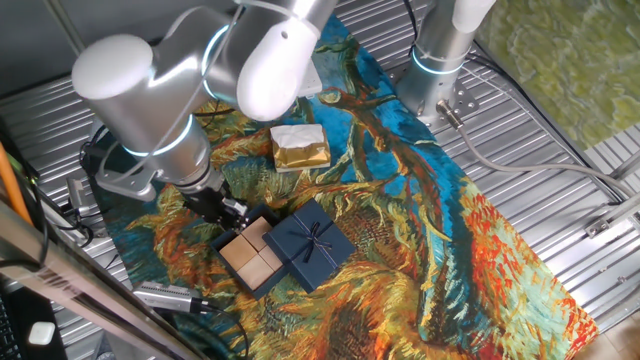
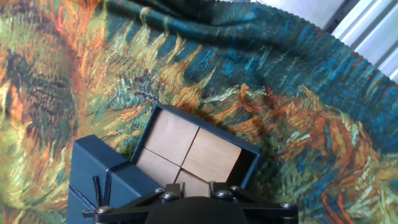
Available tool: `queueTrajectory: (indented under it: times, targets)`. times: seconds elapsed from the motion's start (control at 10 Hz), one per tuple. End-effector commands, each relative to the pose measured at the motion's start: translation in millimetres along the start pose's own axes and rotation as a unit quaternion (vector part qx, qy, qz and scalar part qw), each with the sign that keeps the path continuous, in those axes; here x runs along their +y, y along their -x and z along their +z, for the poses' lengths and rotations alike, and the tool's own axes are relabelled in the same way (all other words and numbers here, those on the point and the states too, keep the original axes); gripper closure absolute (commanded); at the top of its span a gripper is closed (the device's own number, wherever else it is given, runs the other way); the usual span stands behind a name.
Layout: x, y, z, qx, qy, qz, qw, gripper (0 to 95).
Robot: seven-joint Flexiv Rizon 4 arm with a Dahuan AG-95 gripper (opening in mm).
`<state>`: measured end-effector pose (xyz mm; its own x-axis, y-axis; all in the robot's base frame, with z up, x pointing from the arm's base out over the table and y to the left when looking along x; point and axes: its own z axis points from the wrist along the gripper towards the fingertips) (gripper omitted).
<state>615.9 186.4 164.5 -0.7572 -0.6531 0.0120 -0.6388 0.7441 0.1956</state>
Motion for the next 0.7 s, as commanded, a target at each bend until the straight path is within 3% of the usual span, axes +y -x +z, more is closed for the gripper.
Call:
queueTrajectory:
  times: [0.1,0.7]
  targets:
    - [0.1,-0.8,0.1,0.009,-0.011,0.011,0.9998,76.0]
    - [0.1,-0.8,0.1,0.011,-0.014,0.012,0.9998,76.0]
